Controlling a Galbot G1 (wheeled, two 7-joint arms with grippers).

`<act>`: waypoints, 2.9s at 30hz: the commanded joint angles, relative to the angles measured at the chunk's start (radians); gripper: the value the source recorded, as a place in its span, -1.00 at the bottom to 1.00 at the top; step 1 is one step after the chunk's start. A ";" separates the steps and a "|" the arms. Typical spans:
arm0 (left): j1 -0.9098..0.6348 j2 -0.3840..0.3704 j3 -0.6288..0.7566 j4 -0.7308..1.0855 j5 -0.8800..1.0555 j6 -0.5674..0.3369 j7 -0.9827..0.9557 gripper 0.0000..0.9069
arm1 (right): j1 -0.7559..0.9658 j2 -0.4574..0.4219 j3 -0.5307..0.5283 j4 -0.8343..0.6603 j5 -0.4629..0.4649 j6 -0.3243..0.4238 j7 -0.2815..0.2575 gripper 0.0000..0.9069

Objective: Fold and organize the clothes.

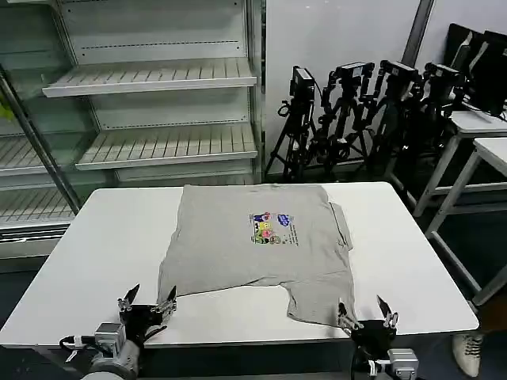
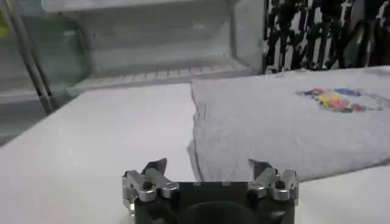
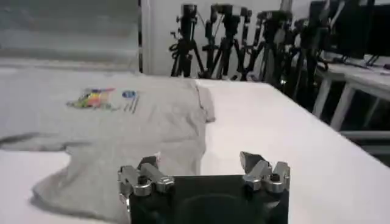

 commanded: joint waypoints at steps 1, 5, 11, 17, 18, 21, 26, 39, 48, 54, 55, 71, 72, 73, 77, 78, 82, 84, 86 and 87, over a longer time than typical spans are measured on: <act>-0.026 0.007 0.023 0.059 -0.024 0.031 -0.002 -0.96 | -0.023 0.018 -0.053 -0.035 -0.044 0.000 -0.001 -0.71; -0.028 0.007 0.030 0.062 -0.025 0.030 -0.005 -0.96 | -0.024 0.030 -0.075 -0.045 -0.048 0.002 0.000 -1.00; -0.024 0.003 0.036 0.061 -0.027 0.031 -0.006 -0.96 | -0.025 0.039 -0.098 -0.061 -0.011 -0.004 0.000 -1.00; -0.020 -0.003 0.034 0.050 -0.046 0.031 -0.005 -0.96 | -0.032 0.057 -0.113 -0.056 0.006 -0.001 0.002 -1.00; -0.018 -0.003 0.032 0.044 -0.049 0.031 -0.005 -0.98 | -0.034 0.057 -0.113 -0.050 0.007 0.001 0.002 -1.00; -0.005 -0.004 0.023 0.012 -0.055 0.031 -0.005 -0.96 | -0.045 0.054 -0.113 -0.025 0.013 0.016 0.002 -1.00; 0.049 -0.008 0.009 -0.096 -0.059 0.031 -0.006 -0.96 | -0.096 0.049 -0.111 0.047 0.012 0.049 0.002 -1.00; 0.192 -0.037 -0.095 -0.315 -0.057 0.032 -0.006 -0.96 | -0.246 -0.030 -0.039 0.275 0.036 0.058 0.000 -1.00; 0.218 -0.010 -0.146 -0.340 -0.055 0.032 -0.006 -0.96 | -0.232 -0.048 0.035 0.342 0.101 0.052 0.003 -1.00; 0.157 0.042 -0.126 -0.312 -0.053 0.031 -0.003 -0.96 | -0.069 -0.074 0.084 0.298 0.190 0.035 0.028 -1.00; 0.150 0.049 -0.124 -0.307 -0.052 0.030 -0.003 -0.96 | -0.046 -0.085 0.089 0.293 0.207 0.036 0.032 -1.00; -0.047 0.186 -0.007 -0.121 -0.036 0.011 0.017 -0.96 | 0.282 -0.225 0.077 0.082 0.369 0.002 0.075 -1.00; -0.068 0.190 -0.002 -0.101 -0.036 0.010 0.016 -0.96 | 0.308 -0.228 0.067 0.066 0.374 -0.006 0.078 -1.00; -0.093 0.192 0.004 -0.086 -0.036 0.010 0.016 -0.96 | 0.324 -0.232 0.060 0.051 0.376 -0.010 0.078 -1.00; -0.168 0.198 0.040 -0.019 -0.040 0.006 0.012 -0.96 | 0.442 -0.256 0.004 -0.035 0.385 -0.027 0.080 -1.00; -0.180 0.199 0.049 0.009 -0.040 0.005 0.012 -0.96 | 0.464 -0.263 -0.007 -0.065 0.387 -0.031 0.079 -1.00; -0.241 0.201 0.073 0.084 -0.040 -0.002 0.011 -0.96 | 0.544 -0.285 -0.061 -0.159 0.395 -0.058 0.070 -1.00; -0.263 0.202 0.081 0.112 -0.040 -0.001 0.011 -0.96 | 0.575 -0.293 -0.086 -0.191 0.395 -0.064 0.064 -1.00; -0.286 0.202 0.095 0.137 -0.039 -0.002 0.011 -0.96 | 0.611 -0.301 -0.119 -0.233 0.394 -0.074 0.057 -1.00; -0.297 0.201 0.103 0.153 -0.038 -0.001 0.011 -0.96 | 0.622 -0.301 -0.128 -0.244 0.392 -0.076 0.055 -1.00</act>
